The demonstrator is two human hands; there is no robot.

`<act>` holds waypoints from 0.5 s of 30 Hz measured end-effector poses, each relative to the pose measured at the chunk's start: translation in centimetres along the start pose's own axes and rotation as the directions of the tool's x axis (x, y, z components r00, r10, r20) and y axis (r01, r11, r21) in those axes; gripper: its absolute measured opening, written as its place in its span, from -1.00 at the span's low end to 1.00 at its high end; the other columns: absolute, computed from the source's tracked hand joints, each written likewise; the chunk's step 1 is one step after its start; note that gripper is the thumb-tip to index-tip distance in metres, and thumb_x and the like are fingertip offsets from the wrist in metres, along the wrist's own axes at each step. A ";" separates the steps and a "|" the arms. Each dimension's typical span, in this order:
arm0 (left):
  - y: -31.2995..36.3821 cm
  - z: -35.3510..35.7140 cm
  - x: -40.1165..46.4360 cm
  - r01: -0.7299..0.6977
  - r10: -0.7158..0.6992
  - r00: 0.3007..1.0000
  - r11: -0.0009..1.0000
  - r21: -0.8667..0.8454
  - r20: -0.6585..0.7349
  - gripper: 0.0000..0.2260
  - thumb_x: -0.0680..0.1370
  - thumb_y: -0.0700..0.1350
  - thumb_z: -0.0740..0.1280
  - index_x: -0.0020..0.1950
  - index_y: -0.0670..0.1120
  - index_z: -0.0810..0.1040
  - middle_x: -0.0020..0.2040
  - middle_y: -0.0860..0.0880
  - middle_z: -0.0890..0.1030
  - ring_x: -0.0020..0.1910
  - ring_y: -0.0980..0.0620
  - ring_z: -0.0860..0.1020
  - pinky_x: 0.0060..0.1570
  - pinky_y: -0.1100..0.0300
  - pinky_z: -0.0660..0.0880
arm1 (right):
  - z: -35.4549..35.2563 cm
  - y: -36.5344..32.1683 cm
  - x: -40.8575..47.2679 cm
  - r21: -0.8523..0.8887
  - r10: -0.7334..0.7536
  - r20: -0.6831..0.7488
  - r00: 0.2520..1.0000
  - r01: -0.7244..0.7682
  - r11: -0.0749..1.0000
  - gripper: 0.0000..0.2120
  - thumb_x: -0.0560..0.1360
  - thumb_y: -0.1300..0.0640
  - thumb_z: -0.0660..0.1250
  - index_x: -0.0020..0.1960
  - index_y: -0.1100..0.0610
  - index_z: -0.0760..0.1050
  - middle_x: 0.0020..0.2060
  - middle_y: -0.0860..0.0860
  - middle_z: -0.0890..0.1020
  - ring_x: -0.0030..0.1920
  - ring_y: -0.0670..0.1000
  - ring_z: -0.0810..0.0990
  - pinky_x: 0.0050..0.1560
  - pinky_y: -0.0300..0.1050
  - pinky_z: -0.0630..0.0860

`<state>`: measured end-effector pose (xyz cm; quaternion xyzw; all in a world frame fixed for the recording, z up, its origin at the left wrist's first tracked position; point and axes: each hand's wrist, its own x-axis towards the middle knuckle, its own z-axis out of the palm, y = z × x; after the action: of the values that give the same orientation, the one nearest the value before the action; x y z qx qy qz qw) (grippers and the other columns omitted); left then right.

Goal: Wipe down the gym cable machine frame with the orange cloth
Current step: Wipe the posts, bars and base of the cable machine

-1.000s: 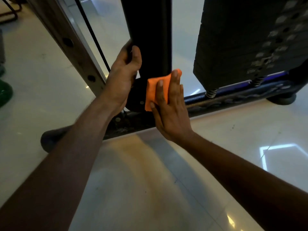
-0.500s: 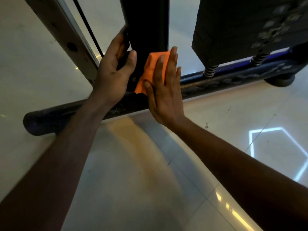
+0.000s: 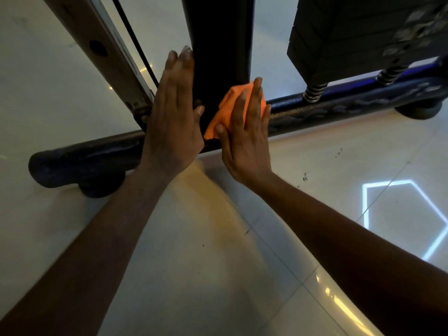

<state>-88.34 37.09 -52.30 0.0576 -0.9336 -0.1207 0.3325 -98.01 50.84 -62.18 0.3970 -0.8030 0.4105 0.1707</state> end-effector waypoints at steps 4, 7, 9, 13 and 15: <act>-0.7 0.4 -1.2 -0.023 0.029 0.999 0.978 0.208 -0.025 -0.36 0.70 -0.22 0.32 0.72 -0.30 0.12 0.72 -0.30 0.13 0.73 -0.30 0.06 0.70 -0.17 0.07 | 0.3 3.4 -1.2 -0.182 -0.143 0.102 0.984 0.160 0.970 -0.05 0.77 -0.16 0.21 0.66 -0.09 -0.57 0.71 0.22 -0.30 0.71 0.43 -0.05 0.65 0.51 -0.04; -1.1 1.2 -2.5 -0.008 0.033 0.998 0.925 0.379 -0.060 -0.36 0.72 -0.18 0.30 0.73 -0.26 0.10 0.73 -0.30 0.10 0.73 -0.30 0.06 0.70 -0.24 0.02 | 0.8 2.0 -1.6 -0.123 -0.083 0.060 0.995 0.090 0.988 -0.11 0.77 -0.11 0.19 0.70 0.00 -0.48 0.68 0.36 -0.11 0.71 0.42 -0.06 0.65 0.51 -0.08; -1.3 1.8 -3.1 0.000 0.040 0.996 0.906 0.422 -0.084 -0.40 0.74 -0.15 0.28 0.72 -0.27 0.12 0.71 -0.32 0.13 0.71 -0.30 0.09 0.70 -0.25 0.00 | 2.0 -0.7 -1.2 0.048 0.112 -0.047 0.993 -0.109 0.993 -0.20 0.77 -0.06 0.16 0.72 0.14 -0.33 0.70 0.38 -0.10 0.73 0.37 -0.12 0.64 0.52 -0.12; -1.9 2.8 -4.3 -0.003 0.048 0.996 0.866 0.500 -0.077 -0.39 0.76 -0.12 0.26 0.74 -0.24 0.08 0.71 -0.31 0.15 0.71 -0.29 0.09 0.69 -0.19 -0.11 | 2.5 -0.3 -1.2 0.006 0.128 -0.074 0.989 -0.128 0.992 -0.07 0.76 -0.13 0.22 0.70 0.09 -0.47 0.68 0.44 -0.07 0.72 0.41 -0.08 0.64 0.52 -0.10; -2.2 2.7 -4.5 -0.019 0.052 0.997 0.854 0.520 -0.049 -0.35 0.75 -0.12 0.26 0.75 -0.21 0.02 0.73 -0.29 0.11 0.72 -0.27 0.05 0.69 -0.14 -0.17 | 1.5 3.0 -2.0 -0.187 -0.060 0.033 0.998 0.065 0.980 -0.01 0.75 -0.18 0.24 0.66 -0.01 -0.56 0.65 0.44 -0.04 0.70 0.46 0.01 0.64 0.53 -0.03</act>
<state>-86.55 36.31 -57.64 0.1315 -0.9218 0.1434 0.3354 -98.99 51.66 -65.86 0.4095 -0.8275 0.3218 0.2095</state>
